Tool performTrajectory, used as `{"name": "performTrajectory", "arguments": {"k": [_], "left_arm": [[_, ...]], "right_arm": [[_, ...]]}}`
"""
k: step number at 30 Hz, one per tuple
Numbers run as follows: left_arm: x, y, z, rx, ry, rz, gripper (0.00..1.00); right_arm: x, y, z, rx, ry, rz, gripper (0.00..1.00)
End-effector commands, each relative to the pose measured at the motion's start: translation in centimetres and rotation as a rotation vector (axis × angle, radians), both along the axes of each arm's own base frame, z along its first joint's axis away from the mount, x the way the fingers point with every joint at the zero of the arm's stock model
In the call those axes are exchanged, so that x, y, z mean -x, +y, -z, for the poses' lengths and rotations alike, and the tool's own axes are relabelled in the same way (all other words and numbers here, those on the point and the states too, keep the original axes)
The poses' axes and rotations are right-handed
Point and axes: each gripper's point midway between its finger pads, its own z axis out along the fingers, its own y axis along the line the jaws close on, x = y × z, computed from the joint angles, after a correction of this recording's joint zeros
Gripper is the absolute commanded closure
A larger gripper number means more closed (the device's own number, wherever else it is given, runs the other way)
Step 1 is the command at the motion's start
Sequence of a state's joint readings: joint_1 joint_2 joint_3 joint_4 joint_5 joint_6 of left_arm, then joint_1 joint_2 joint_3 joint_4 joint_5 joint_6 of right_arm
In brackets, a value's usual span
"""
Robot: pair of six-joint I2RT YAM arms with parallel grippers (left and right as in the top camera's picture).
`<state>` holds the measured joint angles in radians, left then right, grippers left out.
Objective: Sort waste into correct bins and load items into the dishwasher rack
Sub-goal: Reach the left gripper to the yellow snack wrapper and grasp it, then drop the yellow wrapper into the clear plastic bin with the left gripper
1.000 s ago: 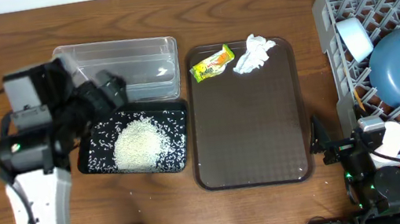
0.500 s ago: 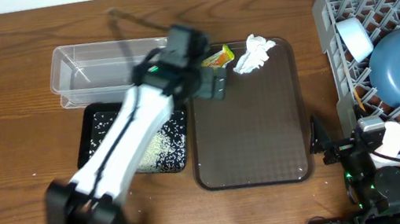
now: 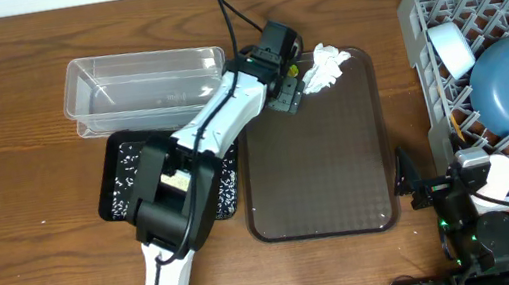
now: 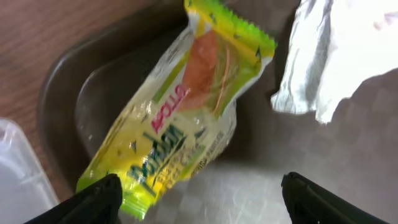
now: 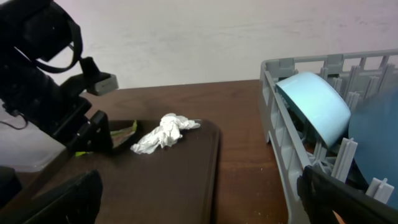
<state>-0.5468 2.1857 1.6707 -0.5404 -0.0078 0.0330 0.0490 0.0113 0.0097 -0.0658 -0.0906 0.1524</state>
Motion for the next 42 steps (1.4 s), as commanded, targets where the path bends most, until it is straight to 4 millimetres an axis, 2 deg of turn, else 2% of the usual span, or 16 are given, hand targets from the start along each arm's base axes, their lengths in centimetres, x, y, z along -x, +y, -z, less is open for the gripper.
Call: {"name": "performTrajectory", "arguments": {"k": [1, 4, 7, 12, 14, 16, 19, 23, 25, 30, 34, 36, 38, 42], "left_arm": [[-1.0, -1.3, -1.2, -0.007, -0.067, 0.058, 0.16], [-1.1, -2.6, -1.1, -0.012, -0.101, 0.118, 0.16], [-0.9, -3.6, -0.1, -0.029, -0.11, 0.174, 0.17], [-1.2, -3.1, 2.3, -0.101, -0.111, 0.188, 0.35], [-1.3, -2.7, 3.0, -0.121, -0.107, 0.179, 0.47], [-1.4, -2.3, 3.4, -0.136, -0.104, 0.172, 0.52], [-1.5, -2.2, 3.3, -0.14, -0.109, 0.16, 0.72], [-1.6, -2.3, 0.9, -0.106, -0.129, 0.116, 0.94], [-1.6, -2.3, -1.2, -0.073, -0.15, 0.08, 0.94], [-1.4, -2.1, -8.0, 0.009, -0.228, 0.024, 0.94], [-0.4, -0.8, -12.4, 0.041, -0.257, -0.009, 0.94], [0.0, 0.5, -13.4, 0.032, -0.25, -0.026, 0.94], [-0.2, 2.6, -13.3, -0.009, -0.235, -0.061, 0.94], [-0.6, 7.3, -11.4, -0.16, -0.176, 0.004, 0.94]], "right_arm": [[0.0, -0.3, 0.1, -0.011, 0.0, 0.013, 0.01], [0.0, -0.3, 0.1, -0.011, 0.0, 0.012, 0.01], [0.0, -0.3, 0.1, -0.011, 0.0, 0.013, 0.01], [0.0, -0.3, 0.1, -0.011, 0.0, 0.013, 0.01], [0.0, -0.3, 0.1, -0.011, 0.0, 0.012, 0.01], [0.0, -0.3, 0.1, -0.011, 0.0, 0.012, 0.01], [0.0, -0.3, 0.1, -0.011, 0.0, 0.012, 0.01], [0.0, -0.3, 0.1, -0.011, 0.0, 0.012, 0.01], [0.0, -0.3, 0.1, -0.011, 0.0, 0.012, 0.01], [0.0, -0.3, 0.1, -0.011, 0.0, 0.012, 0.01], [0.0, -0.3, 0.1, -0.011, 0.0, 0.013, 0.01], [0.0, -0.3, 0.1, -0.011, 0.0, 0.012, 0.01], [0.0, -0.3, 0.1, -0.011, 0.0, 0.012, 0.01], [0.0, -0.3, 0.1, -0.011, 0.0, 0.012, 0.01]]}}
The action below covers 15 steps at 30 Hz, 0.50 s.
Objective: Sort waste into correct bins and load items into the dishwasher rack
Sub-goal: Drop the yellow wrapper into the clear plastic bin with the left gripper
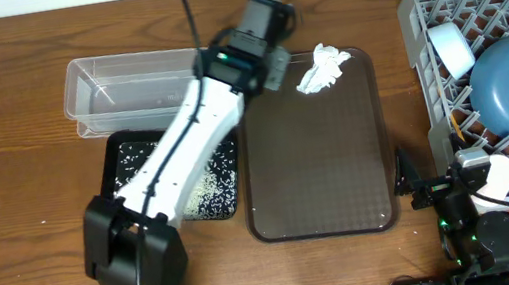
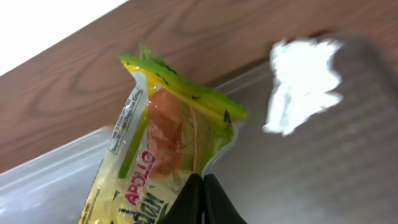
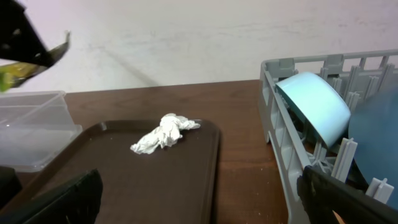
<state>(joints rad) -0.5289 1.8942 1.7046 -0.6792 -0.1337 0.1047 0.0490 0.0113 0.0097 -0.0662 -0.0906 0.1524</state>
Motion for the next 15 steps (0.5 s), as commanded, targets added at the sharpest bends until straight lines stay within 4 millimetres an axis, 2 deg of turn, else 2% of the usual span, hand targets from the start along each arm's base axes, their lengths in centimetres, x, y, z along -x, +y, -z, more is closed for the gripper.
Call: {"name": "performTrajectory", "arguments": {"k": [1, 4, 5, 7, 8, 9, 12, 15], "left_arm": [[-1.1, 4.6, 3.0, -0.142, 0.067, 0.001, 0.94], [-1.8, 7.3, 3.5, -0.135, 0.089, -0.051, 0.92], [-1.9, 7.6, 3.6, -0.12, 0.096, -0.054, 0.84], [-1.8, 7.4, 3.6, -0.066, 0.117, -0.036, 0.57], [-1.6, 6.8, 3.4, -0.03, 0.126, -0.016, 0.41], [-1.3, 6.1, 3.2, 0.011, 0.134, 0.006, 0.33], [-0.5, 2.4, 2.0, 0.15, 0.138, 0.11, 0.31], [-0.3, -0.6, 1.6, 0.218, 0.125, 0.149, 0.31]], "right_arm": [[0.0, -0.3, 0.1, -0.011, 0.0, 0.013, 0.01], [0.0, -0.3, 0.1, -0.011, -0.001, 0.012, 0.01], [0.0, -0.3, 0.1, -0.011, -0.001, 0.013, 0.01], [0.0, -0.3, 0.1, -0.011, -0.001, 0.013, 0.01], [0.0, -0.3, 0.1, -0.011, -0.001, 0.012, 0.01], [0.0, -0.3, 0.1, -0.011, -0.001, 0.013, 0.01], [0.0, -0.3, 0.1, -0.011, -0.001, 0.013, 0.01], [0.0, -0.3, 0.1, -0.011, -0.001, 0.013, 0.01]]}}
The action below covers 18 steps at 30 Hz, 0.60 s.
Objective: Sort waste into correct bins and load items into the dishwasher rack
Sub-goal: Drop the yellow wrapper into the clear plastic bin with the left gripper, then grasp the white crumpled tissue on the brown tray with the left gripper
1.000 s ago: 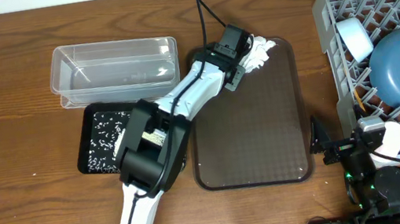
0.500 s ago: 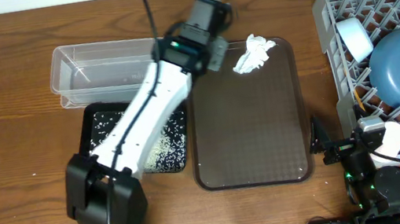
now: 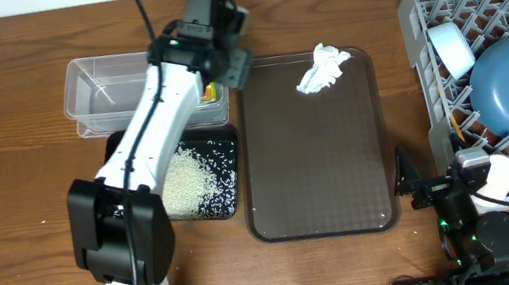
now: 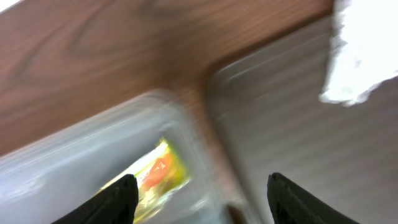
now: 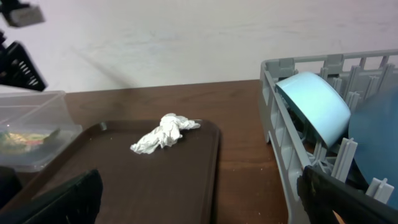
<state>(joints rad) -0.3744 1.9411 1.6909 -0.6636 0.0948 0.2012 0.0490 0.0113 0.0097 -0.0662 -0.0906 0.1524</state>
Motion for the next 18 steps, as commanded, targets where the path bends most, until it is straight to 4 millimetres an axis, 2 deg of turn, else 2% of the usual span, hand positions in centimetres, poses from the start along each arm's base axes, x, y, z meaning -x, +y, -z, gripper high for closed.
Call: {"name": "performTrajectory", "arguments": {"k": [1, 4, 6, 10, 16, 17, 18], "left_arm": [[1.7, -5.1, -1.0, 0.126, 0.008, 0.112, 0.31], [1.8, -8.3, 0.0, 0.127, -0.02, 0.187, 0.31], [2.0, -10.9, 1.5, 0.113, -0.04, 0.264, 0.31], [2.3, -14.1, 4.5, 0.104, -0.045, 0.334, 0.31], [2.6, -16.2, 9.7, 0.083, -0.008, 0.369, 0.32], [2.5, -16.3, 10.4, 0.081, -0.003, 0.369, 0.33], [2.4, -16.4, 11.0, 0.079, 0.001, 0.368, 0.38]], "right_arm": [[0.0, -0.3, 0.1, -0.011, -0.001, 0.012, 0.01], [0.0, -0.3, 0.1, -0.011, -0.001, 0.012, 0.01], [0.0, -0.3, 0.1, -0.011, -0.001, 0.013, 0.01], [0.0, -0.3, 0.1, -0.011, -0.001, 0.013, 0.01], [0.0, -0.3, 0.1, -0.011, -0.001, 0.013, 0.01], [0.0, -0.3, 0.1, -0.011, -0.001, 0.013, 0.01], [0.0, -0.3, 0.1, -0.011, -0.001, 0.013, 0.01]]}}
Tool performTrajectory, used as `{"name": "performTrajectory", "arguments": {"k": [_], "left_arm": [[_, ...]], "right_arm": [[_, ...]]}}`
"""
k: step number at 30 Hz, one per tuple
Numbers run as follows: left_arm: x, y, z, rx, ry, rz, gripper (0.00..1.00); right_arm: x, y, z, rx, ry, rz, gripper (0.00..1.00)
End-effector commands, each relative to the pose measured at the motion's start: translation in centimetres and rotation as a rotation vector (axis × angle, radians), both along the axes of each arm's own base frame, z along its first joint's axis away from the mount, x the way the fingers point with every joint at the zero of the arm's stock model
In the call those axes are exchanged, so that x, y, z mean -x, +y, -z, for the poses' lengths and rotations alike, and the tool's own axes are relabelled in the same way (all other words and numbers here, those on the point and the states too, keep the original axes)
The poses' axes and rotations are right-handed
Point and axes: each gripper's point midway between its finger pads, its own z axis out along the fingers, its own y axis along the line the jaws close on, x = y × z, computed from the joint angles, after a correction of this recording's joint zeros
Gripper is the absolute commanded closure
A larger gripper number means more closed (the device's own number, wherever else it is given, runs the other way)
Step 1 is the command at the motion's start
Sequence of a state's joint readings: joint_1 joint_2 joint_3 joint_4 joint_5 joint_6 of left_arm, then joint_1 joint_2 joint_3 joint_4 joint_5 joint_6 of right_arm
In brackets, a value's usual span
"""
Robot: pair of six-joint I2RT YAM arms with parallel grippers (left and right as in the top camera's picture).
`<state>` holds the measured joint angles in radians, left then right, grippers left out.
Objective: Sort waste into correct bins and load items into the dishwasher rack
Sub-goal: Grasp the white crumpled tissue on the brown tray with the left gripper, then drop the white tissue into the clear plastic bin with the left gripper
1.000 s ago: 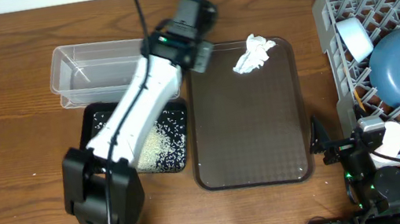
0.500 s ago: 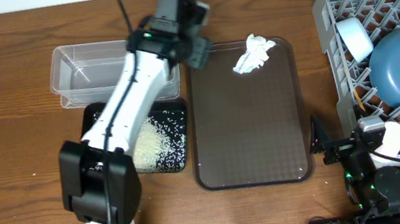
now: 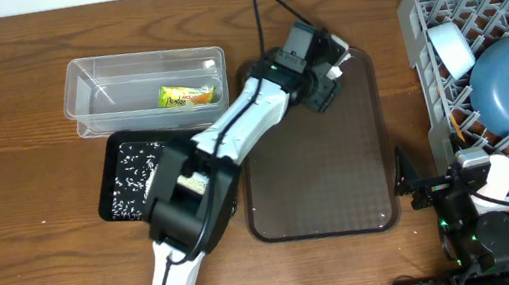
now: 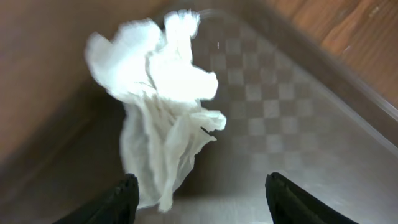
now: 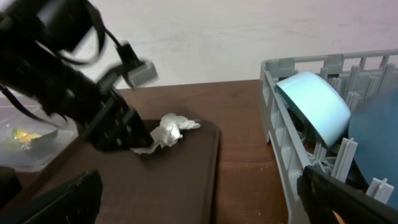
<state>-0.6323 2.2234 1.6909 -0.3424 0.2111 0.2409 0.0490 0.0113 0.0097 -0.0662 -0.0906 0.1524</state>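
Observation:
A crumpled white tissue (image 4: pixel 163 106) lies at the back right of the brown tray (image 3: pixel 315 174). My left gripper (image 4: pixel 202 202) hangs open just above it, and the tissue's lower end sits by the left finger (image 4: pixel 122 200). The right wrist view shows the tissue (image 5: pixel 166 131) beside that gripper. A yellow-green snack wrapper (image 3: pixel 189 95) lies in the clear bin (image 3: pixel 90 91). My right gripper (image 5: pixel 199 208) rests open and empty off the tray's front right corner, next to the grey dish rack (image 3: pixel 416 7).
A black tray (image 3: pixel 123 177) speckled with rice grains sits in front of the clear bin, partly under my left arm. The rack holds a blue plate and a pale blue bowl (image 3: pixel 453 47). Bare wood lies between tray and rack.
My left gripper was open over the clear bin's right end with the wrapper lying inside. Now it is over the tissue at the tray's back right, still open. The right arm is unchanged.
My left gripper stood open around the snack wrapper at the tray's back edge. Then it was shut on the wrapper, held up near the bin. Then the wrapper lay in the clear bin with the gripper open. Now the gripper is at the tissue.

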Motion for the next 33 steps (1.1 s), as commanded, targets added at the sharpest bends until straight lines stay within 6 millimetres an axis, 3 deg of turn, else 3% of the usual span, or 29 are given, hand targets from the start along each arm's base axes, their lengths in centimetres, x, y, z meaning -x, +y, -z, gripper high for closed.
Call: {"name": "performTrajectory", "arguments": {"k": [1, 4, 8, 10, 11, 17, 22, 27, 31, 33], "left_arm": [[-0.3, 0.1, 1.5, -0.011, 0.002, 0.011, 0.41], [-1.1, 0.6, 2.2, -0.041, -0.024, -0.017, 0.49], [-1.3, 0.7, 2.3, -0.051, -0.032, -0.027, 0.76], [-1.1, 0.9, 2.5, -0.053, -0.018, -0.037, 0.75], [-1.0, 0.9, 2.7, -0.052, -0.011, -0.043, 0.63], [-0.9, 1.1, 4.3, -0.071, 0.008, -0.046, 0.57], [-0.8, 1.1, 4.8, -0.076, 0.016, -0.046, 0.74], [-1.0, 1.3, 4.8, -0.078, 0.011, -0.051, 0.79], [-0.7, 1.5, 5.0, -0.087, 0.025, -0.054, 0.94], [-0.4, 1.7, 4.7, -0.095, 0.034, -0.055, 0.94]], "right_arm": [[0.0, -0.3, 0.1, -0.011, -0.001, 0.013, 0.01], [0.0, -0.3, 0.1, -0.011, -0.001, 0.013, 0.01], [0.0, -0.3, 0.1, -0.011, -0.001, 0.012, 0.01], [0.0, -0.3, 0.1, -0.011, -0.001, 0.013, 0.01], [0.0, -0.3, 0.1, -0.011, -0.001, 0.012, 0.01], [0.0, -0.3, 0.1, -0.011, -0.001, 0.013, 0.01], [0.0, -0.3, 0.1, -0.011, -0.001, 0.012, 0.01], [0.0, -0.3, 0.1, -0.011, -0.001, 0.012, 0.01], [0.0, -0.3, 0.1, -0.011, 0.0, 0.013, 0.01], [0.0, -0.3, 0.1, -0.011, 0.0, 0.012, 0.01]]}}
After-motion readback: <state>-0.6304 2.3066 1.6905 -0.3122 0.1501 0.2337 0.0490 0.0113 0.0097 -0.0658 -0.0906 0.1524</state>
